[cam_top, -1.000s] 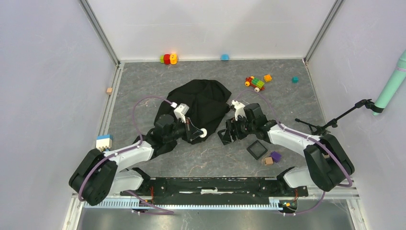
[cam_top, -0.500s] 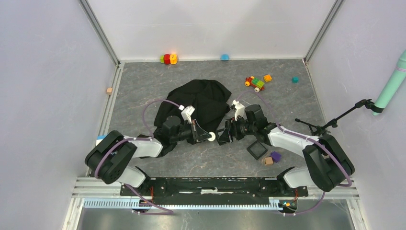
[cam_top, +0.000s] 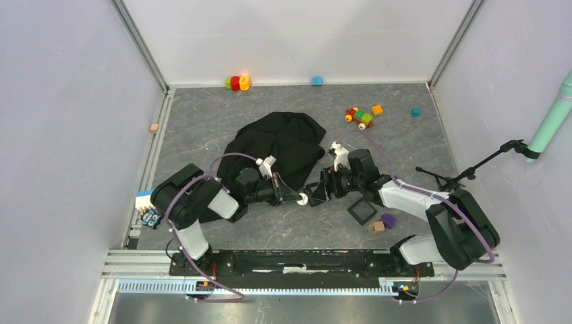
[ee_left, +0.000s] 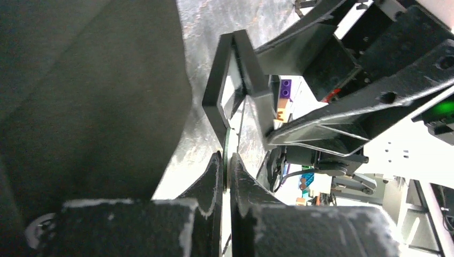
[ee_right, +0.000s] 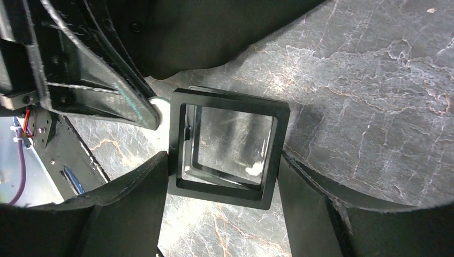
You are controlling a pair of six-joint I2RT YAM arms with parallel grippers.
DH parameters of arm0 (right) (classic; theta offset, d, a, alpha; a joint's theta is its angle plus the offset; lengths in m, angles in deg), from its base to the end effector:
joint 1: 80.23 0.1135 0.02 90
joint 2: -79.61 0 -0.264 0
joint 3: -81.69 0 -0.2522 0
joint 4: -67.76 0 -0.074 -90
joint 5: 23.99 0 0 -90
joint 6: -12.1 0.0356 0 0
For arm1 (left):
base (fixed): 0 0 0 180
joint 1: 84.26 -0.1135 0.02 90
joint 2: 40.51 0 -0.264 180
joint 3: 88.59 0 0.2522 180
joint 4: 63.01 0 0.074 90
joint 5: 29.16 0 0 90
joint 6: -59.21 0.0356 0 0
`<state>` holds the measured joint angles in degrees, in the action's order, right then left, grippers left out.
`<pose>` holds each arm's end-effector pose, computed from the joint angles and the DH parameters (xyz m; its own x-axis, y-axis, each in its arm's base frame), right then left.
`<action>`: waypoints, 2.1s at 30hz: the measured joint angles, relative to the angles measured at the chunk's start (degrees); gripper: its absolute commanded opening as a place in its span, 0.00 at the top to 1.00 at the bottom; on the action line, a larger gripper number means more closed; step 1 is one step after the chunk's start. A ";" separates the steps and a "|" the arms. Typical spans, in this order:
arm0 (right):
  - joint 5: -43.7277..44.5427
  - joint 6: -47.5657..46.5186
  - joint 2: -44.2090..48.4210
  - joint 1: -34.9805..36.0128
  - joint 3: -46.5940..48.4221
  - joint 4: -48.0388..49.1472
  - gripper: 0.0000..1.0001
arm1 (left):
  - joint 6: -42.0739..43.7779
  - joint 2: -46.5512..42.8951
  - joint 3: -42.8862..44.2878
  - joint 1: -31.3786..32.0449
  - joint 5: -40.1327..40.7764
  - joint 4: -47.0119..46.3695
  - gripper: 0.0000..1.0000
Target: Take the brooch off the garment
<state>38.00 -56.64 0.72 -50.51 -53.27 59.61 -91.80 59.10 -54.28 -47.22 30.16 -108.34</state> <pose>0.2148 0.1419 0.1615 -0.8102 -0.0939 -0.5786 -0.4797 0.6736 0.5623 0.2028 -0.1758 0.1089 -0.9201 -0.2481 -0.3031 0.1981 0.3727 -0.9066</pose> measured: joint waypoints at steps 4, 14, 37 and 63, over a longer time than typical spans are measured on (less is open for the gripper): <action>-0.17 0.07 0.37 -0.02 -0.04 0.31 0.39 | -1.60 2.47 0.02 -0.13 0.11 0.28 0.98; -1.31 3.72 1.97 -0.20 -1.81 4.94 0.41 | 0.13 -3.39 1.05 -0.28 5.07 13.57 0.98; -5.31 14.84 0.37 -2.56 -7.76 16.65 0.43 | 41.99 -36.59 -5.14 8.17 30.42 24.59 0.98; -11.98 18.40 2.51 -10.21 -13.42 22.69 0.43 | 82.66 -20.50 10.62 16.44 39.85 35.63 0.97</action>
<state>26.02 -38.24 3.23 -60.72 -66.69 82.29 -9.14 38.60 -43.65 -30.79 70.01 -72.72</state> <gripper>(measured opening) 0.740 0.051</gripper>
